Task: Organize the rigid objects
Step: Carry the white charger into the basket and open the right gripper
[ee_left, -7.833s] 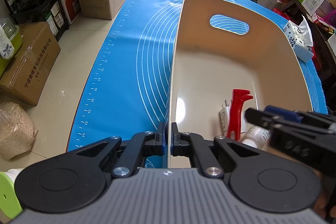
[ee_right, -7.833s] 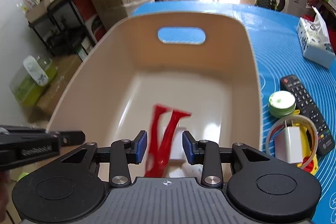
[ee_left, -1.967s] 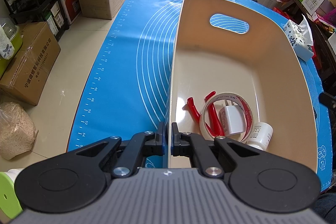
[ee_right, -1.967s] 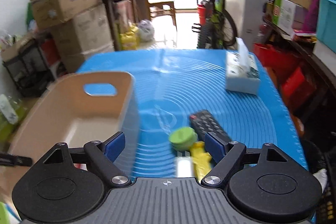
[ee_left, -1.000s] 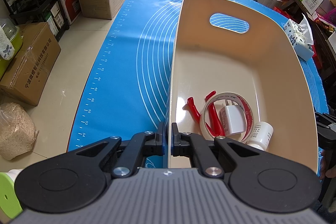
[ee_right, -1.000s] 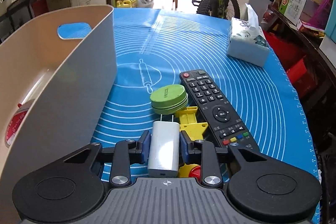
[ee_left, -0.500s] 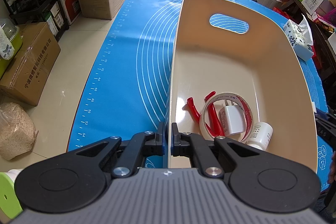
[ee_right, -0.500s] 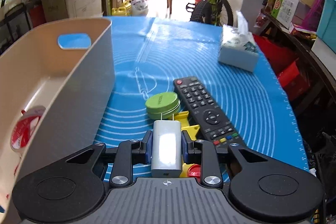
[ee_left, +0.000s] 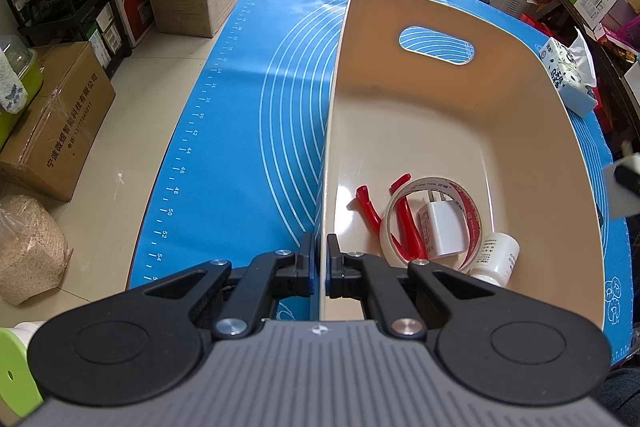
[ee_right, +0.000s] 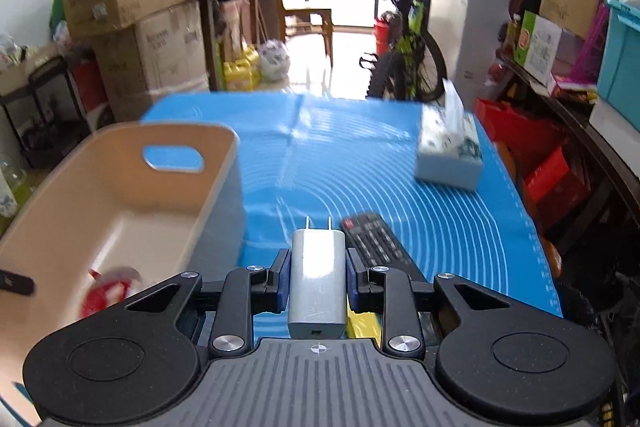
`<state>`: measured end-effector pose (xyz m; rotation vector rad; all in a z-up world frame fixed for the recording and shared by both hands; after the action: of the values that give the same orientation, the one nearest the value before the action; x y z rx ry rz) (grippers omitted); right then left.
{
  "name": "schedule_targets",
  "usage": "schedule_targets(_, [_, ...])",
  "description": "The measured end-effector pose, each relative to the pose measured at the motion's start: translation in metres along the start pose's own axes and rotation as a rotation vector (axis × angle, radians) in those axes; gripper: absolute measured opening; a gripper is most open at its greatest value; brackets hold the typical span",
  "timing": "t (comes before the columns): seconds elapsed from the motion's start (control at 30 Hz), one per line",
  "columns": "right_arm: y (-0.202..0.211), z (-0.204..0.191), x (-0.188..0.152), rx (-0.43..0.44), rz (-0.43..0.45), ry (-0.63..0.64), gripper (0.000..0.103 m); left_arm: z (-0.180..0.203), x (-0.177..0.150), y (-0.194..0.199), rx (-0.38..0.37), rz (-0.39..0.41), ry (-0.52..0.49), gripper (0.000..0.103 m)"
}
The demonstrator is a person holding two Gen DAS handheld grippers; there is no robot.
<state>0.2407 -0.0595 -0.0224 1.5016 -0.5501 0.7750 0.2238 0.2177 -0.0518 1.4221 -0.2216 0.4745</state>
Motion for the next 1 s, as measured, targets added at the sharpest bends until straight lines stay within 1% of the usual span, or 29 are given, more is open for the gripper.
schedule_targets(0.3, [0.022,-0.039,0.040,0.097,0.107,0.013,0.036,0.000,0.000,0.000,0.001,0.000,-0.001,0.006])
schedule_targets(0.5, [0.015,-0.075,0.050,0.167,0.118,0.035,0.036,0.000,0.000,0.000,0.001,0.000,-0.001,0.006])
schedule_targets(0.67, [0.000,-0.104,0.044,0.203,0.074,0.085,0.036,0.000,0.000,0.000,0.001,0.000,-0.001,0.006])
schedule_targets(1.0, [-0.036,-0.136,0.013,0.218,-0.089,0.133,0.036,0.000,0.000,0.000,0.001,0.000,-0.001,0.006])
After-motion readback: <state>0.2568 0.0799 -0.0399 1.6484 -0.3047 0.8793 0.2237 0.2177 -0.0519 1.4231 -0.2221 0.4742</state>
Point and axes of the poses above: each gripper's, at about its wrist camera, not at the fingertips, and y roughly against the way its jaws point, z to its right, x to its top, the point moved 3 cm from there along -y, roughly the way its jaws point, and after that the axes turned 4 degrees about y, right-handed, at the moved point
